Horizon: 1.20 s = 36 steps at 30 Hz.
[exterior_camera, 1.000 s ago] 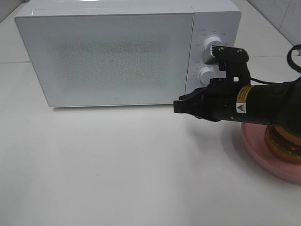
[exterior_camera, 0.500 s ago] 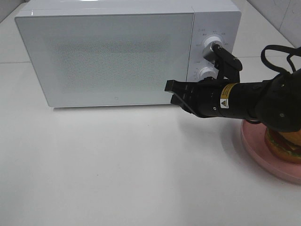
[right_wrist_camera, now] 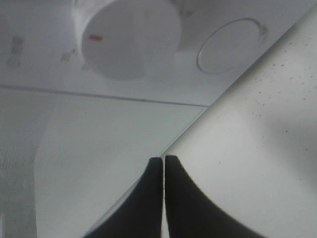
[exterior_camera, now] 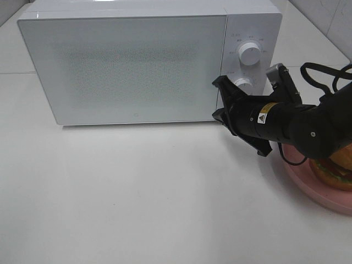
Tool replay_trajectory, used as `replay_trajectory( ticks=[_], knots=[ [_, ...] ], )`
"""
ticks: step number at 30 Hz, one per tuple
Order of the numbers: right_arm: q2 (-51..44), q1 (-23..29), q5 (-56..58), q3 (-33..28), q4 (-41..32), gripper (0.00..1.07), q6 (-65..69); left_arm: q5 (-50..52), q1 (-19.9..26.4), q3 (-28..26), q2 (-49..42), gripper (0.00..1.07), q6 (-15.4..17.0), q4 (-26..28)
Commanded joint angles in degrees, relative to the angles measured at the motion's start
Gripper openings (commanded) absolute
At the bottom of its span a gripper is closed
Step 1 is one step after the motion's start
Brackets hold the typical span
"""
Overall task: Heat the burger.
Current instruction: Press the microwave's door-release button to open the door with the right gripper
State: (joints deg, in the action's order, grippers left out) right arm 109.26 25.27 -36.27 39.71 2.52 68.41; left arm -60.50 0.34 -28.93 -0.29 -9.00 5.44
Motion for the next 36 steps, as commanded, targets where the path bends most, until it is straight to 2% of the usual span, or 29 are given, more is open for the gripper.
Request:
replay_trajectory(
  ticks=[1,3,6,9,13,18,26,36],
  knots=[
    [0.29,0.06,-0.92,0.63,-3.38,0.00,0.34,0.86,-0.11,0.06,-1.15,0.00,0.46,0.06],
    [2.23,0.06,-1.95,0.63,-8.48,0.00,0.34,0.86,-0.11,0.06,-1.15,0.00,0.46,0.06],
    [2.75,0.06,-2.64,0.63,-9.40,0.00,0.34,0.86,-0.11,0.06,-1.15,0.00,0.46,0.06],
    [5.21,0.06,-8.54,0.63,-11.40,0.00,0.34,0.86,-0.11,0.06,-1.15,0.00,0.46,0.06],
    [6.82,0.06,-9.68,0.63,-16.84,0.00,0.29,0.86,-0.11,0.06,-1.15,0.00,0.46,0.11],
    [8.88,0.06,-14.04,0.63,-19.94,0.00,0.34,0.86,-0.11,0.06,-1.15,0.00,0.46,0.06],
    [11.97,0.06,-21.60,0.63,-19.42,0.00,2.29,0.86,-0.11,0.06,-1.15,0.00,0.46,0.06],
    [12.55,0.06,-20.74,3.67,-16.96,0.00,3.38,0.86,-0.11,0.06,-1.15,0.00,0.46,0.06]
  ],
)
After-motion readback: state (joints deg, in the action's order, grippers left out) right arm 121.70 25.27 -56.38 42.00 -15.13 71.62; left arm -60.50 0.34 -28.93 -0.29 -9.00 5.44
